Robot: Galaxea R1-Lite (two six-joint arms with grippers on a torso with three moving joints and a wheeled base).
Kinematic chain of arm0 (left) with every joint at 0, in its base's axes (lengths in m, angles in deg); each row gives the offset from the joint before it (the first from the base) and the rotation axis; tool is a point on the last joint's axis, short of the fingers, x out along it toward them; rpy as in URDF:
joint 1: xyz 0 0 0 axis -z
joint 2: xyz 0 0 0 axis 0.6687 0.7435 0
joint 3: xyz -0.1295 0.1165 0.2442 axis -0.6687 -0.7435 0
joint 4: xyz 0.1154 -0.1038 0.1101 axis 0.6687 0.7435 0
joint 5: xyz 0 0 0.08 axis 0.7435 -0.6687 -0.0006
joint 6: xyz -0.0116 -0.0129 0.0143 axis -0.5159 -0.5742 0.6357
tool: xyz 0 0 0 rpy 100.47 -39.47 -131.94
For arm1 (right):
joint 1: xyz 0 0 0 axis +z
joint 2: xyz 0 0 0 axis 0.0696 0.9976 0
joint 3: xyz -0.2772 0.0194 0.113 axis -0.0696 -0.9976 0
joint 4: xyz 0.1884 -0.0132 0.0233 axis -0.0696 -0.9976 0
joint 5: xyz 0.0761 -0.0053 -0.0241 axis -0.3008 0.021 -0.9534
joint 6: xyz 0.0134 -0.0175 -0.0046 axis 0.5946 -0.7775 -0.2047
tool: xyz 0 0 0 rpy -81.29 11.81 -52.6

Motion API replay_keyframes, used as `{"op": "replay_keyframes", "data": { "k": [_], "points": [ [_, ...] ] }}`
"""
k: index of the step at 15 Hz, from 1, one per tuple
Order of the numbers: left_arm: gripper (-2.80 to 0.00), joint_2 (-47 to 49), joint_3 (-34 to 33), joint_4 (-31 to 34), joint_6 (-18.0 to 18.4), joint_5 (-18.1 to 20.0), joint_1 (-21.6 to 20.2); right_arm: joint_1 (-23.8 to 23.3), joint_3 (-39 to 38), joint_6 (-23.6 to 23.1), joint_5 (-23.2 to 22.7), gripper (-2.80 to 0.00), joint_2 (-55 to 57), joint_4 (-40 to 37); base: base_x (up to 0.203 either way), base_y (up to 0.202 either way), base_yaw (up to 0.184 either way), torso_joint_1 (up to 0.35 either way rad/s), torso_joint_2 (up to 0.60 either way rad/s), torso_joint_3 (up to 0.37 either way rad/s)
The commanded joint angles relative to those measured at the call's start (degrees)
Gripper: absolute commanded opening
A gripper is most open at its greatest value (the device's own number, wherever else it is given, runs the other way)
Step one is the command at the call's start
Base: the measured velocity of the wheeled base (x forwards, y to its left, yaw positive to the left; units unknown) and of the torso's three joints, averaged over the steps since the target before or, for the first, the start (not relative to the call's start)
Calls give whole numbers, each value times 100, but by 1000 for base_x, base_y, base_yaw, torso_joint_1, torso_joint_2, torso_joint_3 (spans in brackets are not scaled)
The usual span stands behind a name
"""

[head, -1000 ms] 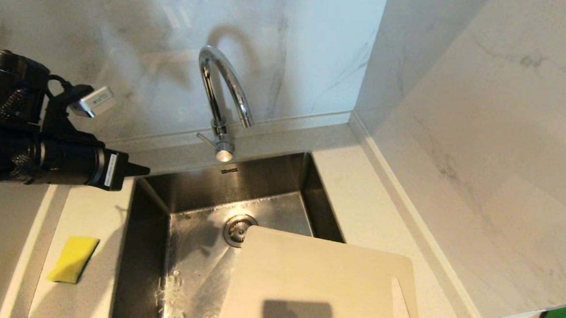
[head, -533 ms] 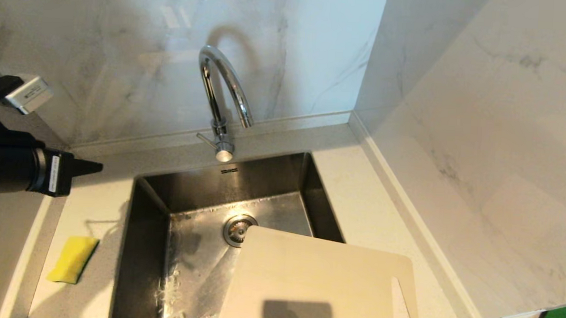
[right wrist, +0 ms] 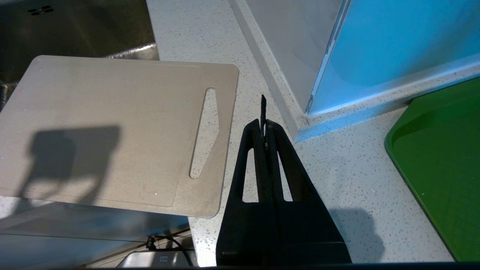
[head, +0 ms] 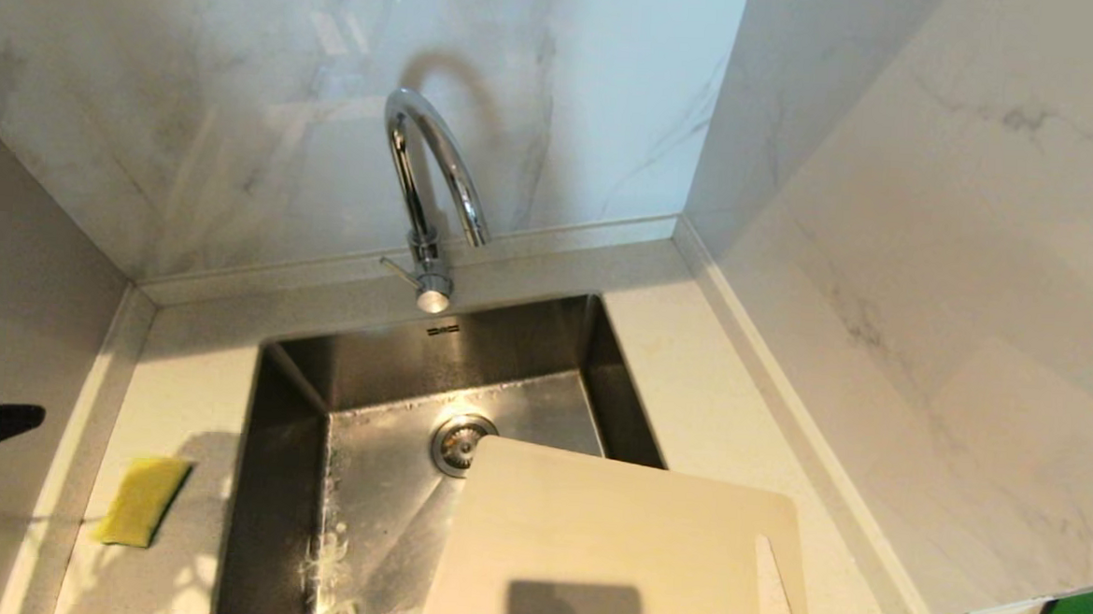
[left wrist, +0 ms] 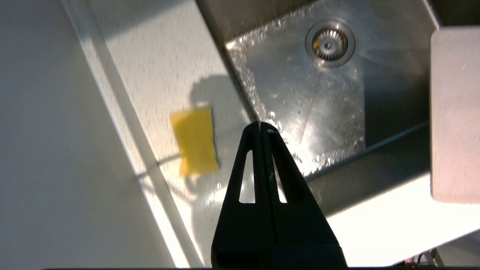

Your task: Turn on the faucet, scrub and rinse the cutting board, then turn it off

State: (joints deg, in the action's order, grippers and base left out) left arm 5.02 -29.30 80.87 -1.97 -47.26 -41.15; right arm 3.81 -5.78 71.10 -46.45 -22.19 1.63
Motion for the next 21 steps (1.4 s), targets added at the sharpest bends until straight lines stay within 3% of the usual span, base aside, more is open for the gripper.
{"op": "replay_keyframes", "data": {
  "k": [1,5,10,15,21],
  "points": [
    [-280,-1032,-1162,-469,-8,-41,19,1,-8,1,0,-280,-1,2,0,0,0,0,0,0],
    [-280,-2375,-2532,-938,4,-109,35,1,-9,1,0,-280,-1,2,0,0,0,0,0,0],
    [-280,-3596,-3598,-977,139,-109,-102,1,-9,1,0,-280,-1,2,0,0,0,0,0,0],
    [-280,-4539,-3717,-341,107,-129,-126,1,-8,1,0,-280,-1,2,0,0,0,0,0,0],
    [-280,-5269,-3718,-305,45,-120,-120,1,-9,1,0,-280,-1,2,0,0,0,0,0,0]
  ]
}}
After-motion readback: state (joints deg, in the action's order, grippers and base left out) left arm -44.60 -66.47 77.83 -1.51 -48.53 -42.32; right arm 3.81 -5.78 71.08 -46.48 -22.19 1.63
